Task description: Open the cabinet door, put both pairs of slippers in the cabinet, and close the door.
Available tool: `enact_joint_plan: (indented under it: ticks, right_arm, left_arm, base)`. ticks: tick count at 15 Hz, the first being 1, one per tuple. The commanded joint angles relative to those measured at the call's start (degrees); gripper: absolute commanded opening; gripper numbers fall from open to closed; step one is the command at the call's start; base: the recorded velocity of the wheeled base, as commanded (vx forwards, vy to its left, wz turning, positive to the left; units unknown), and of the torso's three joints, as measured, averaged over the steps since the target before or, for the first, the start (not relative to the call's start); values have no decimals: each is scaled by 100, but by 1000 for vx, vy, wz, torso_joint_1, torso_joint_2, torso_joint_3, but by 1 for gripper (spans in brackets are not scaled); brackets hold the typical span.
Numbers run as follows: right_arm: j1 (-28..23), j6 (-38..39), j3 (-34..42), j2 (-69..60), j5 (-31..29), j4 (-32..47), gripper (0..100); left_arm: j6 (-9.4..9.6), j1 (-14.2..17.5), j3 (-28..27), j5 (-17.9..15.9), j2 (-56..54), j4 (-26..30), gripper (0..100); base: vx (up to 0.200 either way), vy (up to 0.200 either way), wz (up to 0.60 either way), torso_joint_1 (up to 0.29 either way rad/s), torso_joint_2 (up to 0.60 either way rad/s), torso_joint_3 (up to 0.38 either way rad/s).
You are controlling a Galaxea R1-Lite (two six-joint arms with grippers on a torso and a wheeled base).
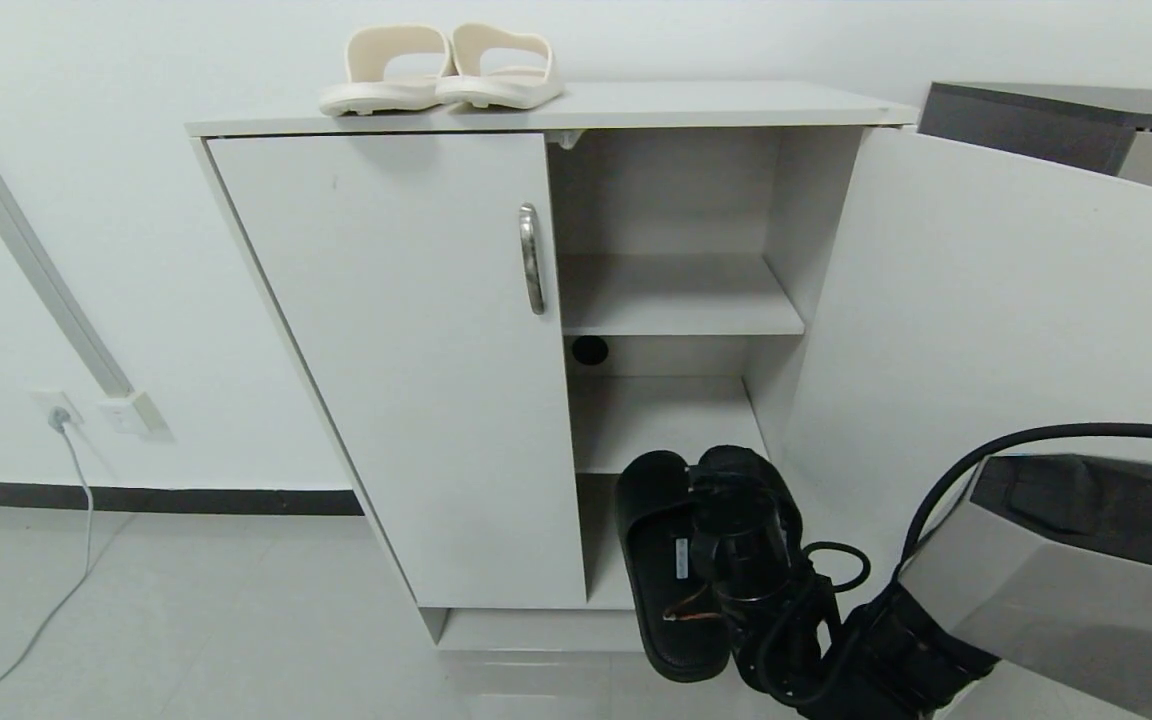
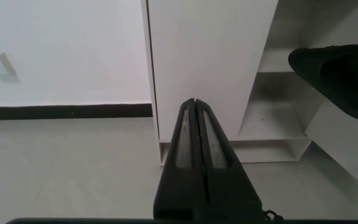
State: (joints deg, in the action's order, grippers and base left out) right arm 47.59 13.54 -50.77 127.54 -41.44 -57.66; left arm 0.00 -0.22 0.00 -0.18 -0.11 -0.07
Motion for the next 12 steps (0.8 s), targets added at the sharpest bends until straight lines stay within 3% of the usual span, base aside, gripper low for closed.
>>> enact_joint_plan:
  ticks: [1,8,12]
  right_arm:
    - [13,-1,6,8,4,1,0]
    - [48,-62,-20,-89,-49,-87,0]
    - [303,-1161,630,-247,-84,-1705,0]
  left_arm:
    - [0,-4,0,1,11,-1,0]
    - [9,-4,0,-17,11,-1,0]
    - [0,-4,0,-8,11,-1,0]
  base:
    - [0,0,0,-2,2,-115]
    - [0,0,0,2,2,-190]
    - [0,0,0,1,1,-61]
